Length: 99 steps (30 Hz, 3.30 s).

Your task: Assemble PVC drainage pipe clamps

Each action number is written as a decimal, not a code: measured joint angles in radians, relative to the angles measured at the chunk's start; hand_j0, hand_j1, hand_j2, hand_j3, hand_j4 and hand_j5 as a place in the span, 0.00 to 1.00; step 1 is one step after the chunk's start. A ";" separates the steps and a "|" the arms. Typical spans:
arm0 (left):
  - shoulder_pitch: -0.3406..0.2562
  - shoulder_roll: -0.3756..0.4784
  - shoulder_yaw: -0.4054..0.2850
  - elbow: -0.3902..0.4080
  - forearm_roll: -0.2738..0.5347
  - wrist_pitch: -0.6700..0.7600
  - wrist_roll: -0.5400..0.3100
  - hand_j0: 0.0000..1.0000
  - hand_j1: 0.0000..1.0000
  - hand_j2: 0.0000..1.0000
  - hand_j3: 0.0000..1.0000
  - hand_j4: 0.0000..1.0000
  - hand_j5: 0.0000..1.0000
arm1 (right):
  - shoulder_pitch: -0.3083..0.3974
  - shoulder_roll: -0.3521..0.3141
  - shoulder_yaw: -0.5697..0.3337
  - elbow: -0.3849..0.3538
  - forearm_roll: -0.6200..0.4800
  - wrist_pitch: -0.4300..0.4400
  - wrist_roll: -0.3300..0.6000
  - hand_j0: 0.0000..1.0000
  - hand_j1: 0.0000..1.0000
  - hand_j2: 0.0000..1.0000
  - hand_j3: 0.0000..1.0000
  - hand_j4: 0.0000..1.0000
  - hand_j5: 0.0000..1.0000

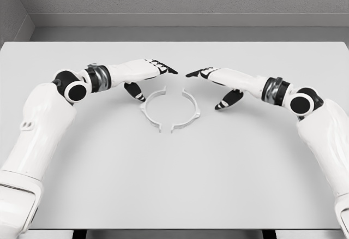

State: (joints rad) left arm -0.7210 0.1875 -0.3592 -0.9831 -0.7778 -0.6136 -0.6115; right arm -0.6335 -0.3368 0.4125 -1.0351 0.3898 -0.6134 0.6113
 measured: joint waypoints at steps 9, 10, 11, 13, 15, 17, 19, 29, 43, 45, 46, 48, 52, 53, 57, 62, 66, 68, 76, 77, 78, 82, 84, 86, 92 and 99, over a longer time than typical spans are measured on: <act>-0.018 0.057 0.016 0.000 0.000 0.000 0.000 1.00 1.00 1.00 1.00 1.00 1.00 | 0.002 0.020 0.007 0.000 0.000 0.000 0.000 1.00 1.00 1.00 1.00 1.00 1.00; -0.017 0.059 0.016 0.000 0.000 0.000 0.000 1.00 1.00 1.00 1.00 1.00 1.00 | 0.003 0.022 0.007 0.000 0.000 0.000 0.000 1.00 1.00 1.00 1.00 1.00 1.00; -0.018 0.061 0.016 0.000 0.000 0.000 0.000 1.00 1.00 1.00 1.00 1.00 1.00 | 0.003 0.024 0.008 0.000 0.000 0.000 0.000 1.00 1.00 1.00 1.00 1.00 1.00; -0.020 0.064 0.017 0.000 0.000 0.000 0.000 1.00 1.00 1.00 1.00 1.00 1.00 | 0.003 0.027 0.012 -0.001 0.000 0.000 0.000 1.00 1.00 1.00 1.00 1.00 1.00; -0.021 0.069 0.017 0.000 0.001 0.000 0.000 1.00 1.00 1.00 1.00 1.00 1.00 | 0.003 0.031 0.017 -0.001 0.000 0.000 0.000 1.00 1.00 1.00 1.00 1.00 1.00; -0.020 0.073 0.017 0.000 0.001 0.000 0.000 1.00 1.00 1.00 1.00 1.00 1.00 | 0.003 0.035 0.020 -0.001 0.001 0.000 0.000 1.00 1.00 1.00 1.00 1.00 1.00; -0.025 0.076 0.017 -0.001 0.001 0.000 0.000 1.00 1.00 1.00 1.00 1.00 1.00 | 0.003 0.039 0.025 -0.001 0.001 0.000 0.000 1.00 1.00 1.00 1.00 1.00 1.00; -0.023 0.078 0.017 -0.009 0.003 0.000 0.000 1.00 1.00 1.00 1.00 1.00 1.00 | 0.003 0.062 0.040 -0.002 0.002 0.000 0.000 1.00 1.00 1.00 1.00 1.00 1.00; -0.017 0.067 0.011 -0.009 0.003 0.000 0.000 1.00 1.00 1.00 1.00 1.00 1.00 | -0.011 0.029 0.032 0.011 0.000 0.000 0.000 1.00 1.00 1.00 1.00 1.00 1.00; -0.017 0.067 0.011 -0.009 0.003 0.000 0.000 1.00 1.00 1.00 1.00 1.00 1.00 | -0.046 0.023 0.021 0.034 -0.001 0.001 0.000 1.00 1.00 1.00 1.00 1.00 1.00; -0.017 0.067 0.012 -0.009 0.002 0.000 0.000 1.00 1.00 1.00 1.00 1.00 1.00 | -0.060 0.023 0.020 0.051 0.000 0.001 0.000 1.00 1.00 1.00 1.00 1.00 1.00; -0.018 0.068 0.013 -0.009 0.002 0.000 0.000 1.00 1.00 1.00 1.00 1.00 1.00 | -0.072 0.036 0.019 0.081 0.008 0.001 0.000 1.00 1.00 1.00 1.00 1.00 1.00; -0.023 0.073 0.015 -0.010 0.003 0.000 0.000 1.00 1.00 1.00 1.00 1.00 1.00 | -0.097 0.078 0.022 0.136 0.026 0.000 0.000 1.00 1.00 1.00 1.00 1.00 1.00; -0.021 0.074 0.015 -0.010 0.003 0.000 0.000 1.00 1.00 1.00 1.00 1.00 1.00 | -0.101 0.088 0.023 0.147 0.029 0.000 0.000 1.00 1.00 1.00 1.00 1.00 1.00; -0.025 0.075 0.016 -0.011 0.003 0.000 0.000 1.00 1.00 1.00 1.00 1.00 1.00 | -0.101 0.109 0.032 0.167 0.035 0.000 0.000 1.00 1.00 1.00 1.00 1.00 1.00; -0.026 0.076 0.016 -0.013 0.003 0.000 0.000 1.00 1.00 1.00 1.00 1.00 1.00 | -0.101 0.132 0.039 0.172 0.038 0.000 0.000 1.00 1.00 1.00 1.00 1.00 1.00; -0.032 0.077 0.017 -0.013 0.003 0.000 0.000 1.00 1.00 1.00 1.00 1.00 1.00 | -0.101 0.146 0.041 0.172 0.038 0.000 0.000 1.00 1.00 1.00 1.00 1.00 1.00; -0.035 0.077 0.017 -0.014 0.003 0.000 0.000 1.00 1.00 1.00 1.00 1.00 1.00 | -0.101 0.149 0.041 0.171 0.039 0.000 0.000 1.00 1.00 1.00 1.00 1.00 1.00; -0.037 0.078 0.017 -0.014 0.003 0.000 0.000 1.00 1.00 1.00 1.00 1.00 1.00 | -0.106 0.157 0.046 0.171 0.039 0.000 0.000 1.00 1.00 1.00 1.00 1.00 1.00; -0.038 0.078 0.017 -0.015 0.003 0.000 0.000 1.00 1.00 1.00 1.00 1.00 1.00 | -0.106 0.158 0.046 0.171 0.039 0.000 0.000 1.00 1.00 1.00 1.00 1.00 1.00; -0.040 0.078 0.017 -0.015 0.003 0.000 0.000 1.00 1.00 1.00 1.00 1.00 1.00 | -0.107 0.159 0.046 0.171 0.039 0.000 0.000 1.00 1.00 1.00 1.00 1.00 1.00; -0.040 0.078 0.017 -0.016 0.004 0.000 0.000 1.00 1.00 1.00 1.00 1.00 1.00 | -0.107 0.165 0.046 0.170 0.039 0.000 0.000 1.00 1.00 1.00 1.00 1.00 1.00; -0.040 0.078 0.017 -0.016 0.004 0.000 0.000 1.00 1.00 1.00 1.00 1.00 1.00 | -0.107 0.167 0.046 0.170 0.039 0.000 0.000 1.00 1.00 1.00 1.00 1.00 1.00; -0.040 0.079 0.017 -0.016 0.004 0.000 0.000 1.00 1.00 1.00 1.00 1.00 1.00 | -0.107 0.166 0.046 0.170 0.039 0.000 0.000 1.00 1.00 1.00 1.00 1.00 1.00; -0.041 0.079 0.018 -0.017 0.004 0.000 0.000 1.00 1.00 1.00 1.00 1.00 1.00 | -0.092 0.151 0.043 0.152 0.038 0.000 0.000 1.00 1.00 1.00 1.00 1.00 1.00; -0.041 0.079 0.019 -0.017 0.004 0.000 0.000 1.00 1.00 1.00 1.00 1.00 1.00 | -0.029 0.093 0.037 0.079 0.035 -0.001 0.000 1.00 1.00 1.00 1.00 1.00 1.00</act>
State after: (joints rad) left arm -0.7624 0.2667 -0.3404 -1.0000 -0.7734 -0.6137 -0.6116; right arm -0.6627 -0.2438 0.4494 -0.9563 0.4253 -0.6141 0.6113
